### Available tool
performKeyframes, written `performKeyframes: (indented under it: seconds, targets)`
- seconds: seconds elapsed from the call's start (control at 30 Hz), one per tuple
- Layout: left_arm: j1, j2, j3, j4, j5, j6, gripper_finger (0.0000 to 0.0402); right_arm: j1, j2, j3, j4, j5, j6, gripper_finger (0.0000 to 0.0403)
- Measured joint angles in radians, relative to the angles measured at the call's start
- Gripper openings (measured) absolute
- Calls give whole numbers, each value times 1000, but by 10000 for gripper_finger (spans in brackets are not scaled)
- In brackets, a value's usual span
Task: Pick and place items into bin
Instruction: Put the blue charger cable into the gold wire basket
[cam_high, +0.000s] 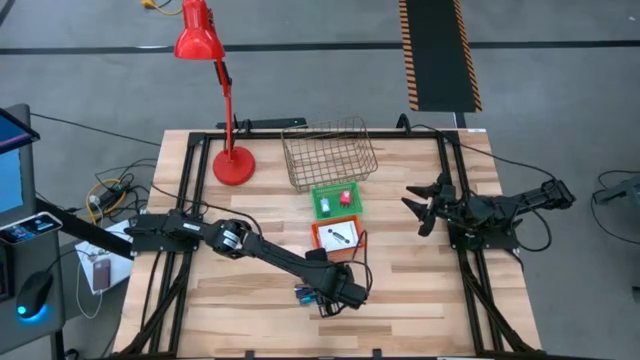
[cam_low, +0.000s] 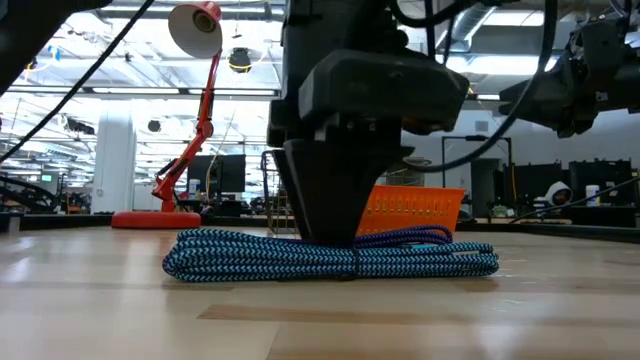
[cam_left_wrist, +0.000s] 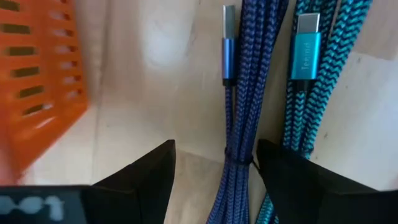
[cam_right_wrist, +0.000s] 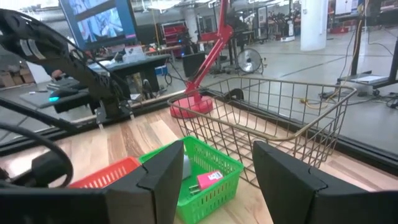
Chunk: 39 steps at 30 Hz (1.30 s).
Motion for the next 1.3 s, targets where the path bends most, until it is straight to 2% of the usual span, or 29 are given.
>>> performKeyframes:
  seconds: [0.1, 0.2, 0.3, 0.43, 0.47, 0.7, 0.9, 1.1, 1.3]
  targets:
    - [1, 3, 0, 0, 5, 2, 214, 0, 0, 0, 0, 0, 0, 187]
    - [1, 3, 0, 10, 15, 1, 190, 0, 0, 0, 0, 0, 0, 187]
    - [1, 5, 5, 19, 46, 2, 135, 0, 1, 0, 0, 0, 0, 187]
    - [2, 6, 6, 47, 115, -4, 32, 0, 1, 0, 0, 0, 0, 187]
    - [3, 6, 6, 55, 127, -12, 21, 0, 1, 0, 0, 0, 0, 187]
    - [-3, 6, 73, 73, 207, -39, 20, 0, 1, 0, 0, 0, 0, 187]
    - [13, -36, 99, 45, 201, -37, 15, 0, 1, 0, 0, 0, 0, 187]
    - [66, -107, 100, -91, 107, -13, 19, 0, 1, 0, 0, 0, 0, 187]
    - [154, -201, 100, -115, -12, 90, 16, 0, 1, 0, 0, 0, 0, 187]
